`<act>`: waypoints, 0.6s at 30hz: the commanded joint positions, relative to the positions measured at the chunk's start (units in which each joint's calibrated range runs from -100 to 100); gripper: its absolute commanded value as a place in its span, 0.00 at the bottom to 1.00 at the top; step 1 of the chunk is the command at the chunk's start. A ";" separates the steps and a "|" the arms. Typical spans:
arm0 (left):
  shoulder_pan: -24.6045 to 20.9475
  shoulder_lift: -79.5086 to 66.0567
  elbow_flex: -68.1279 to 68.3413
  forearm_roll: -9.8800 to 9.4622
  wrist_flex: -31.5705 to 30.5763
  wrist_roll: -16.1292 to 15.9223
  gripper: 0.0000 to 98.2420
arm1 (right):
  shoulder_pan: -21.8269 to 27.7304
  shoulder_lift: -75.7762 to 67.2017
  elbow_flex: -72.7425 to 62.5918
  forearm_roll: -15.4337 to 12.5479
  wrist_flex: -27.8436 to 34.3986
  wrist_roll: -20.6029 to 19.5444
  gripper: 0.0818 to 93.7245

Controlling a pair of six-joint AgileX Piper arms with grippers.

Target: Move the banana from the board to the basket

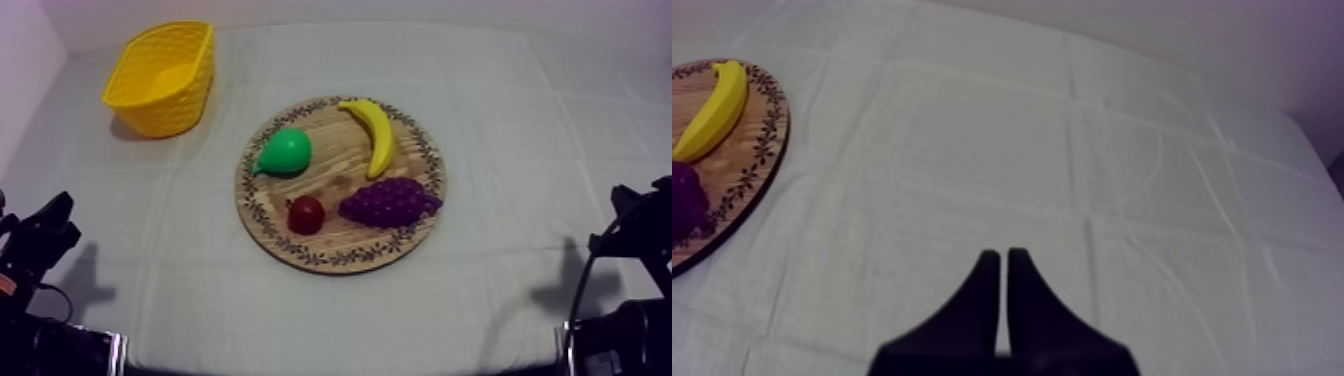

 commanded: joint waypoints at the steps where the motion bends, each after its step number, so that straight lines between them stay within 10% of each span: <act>1: 0.02 -0.01 0.00 -0.02 0.06 -0.04 0.00 | 0.03 -0.05 0.05 0.01 0.01 -0.01 0.00; 18: 0.35 5.92 -5.40 1.26 2.50 -1.90 0.00 | 0.03 -0.05 0.05 0.01 0.01 -0.01 0.00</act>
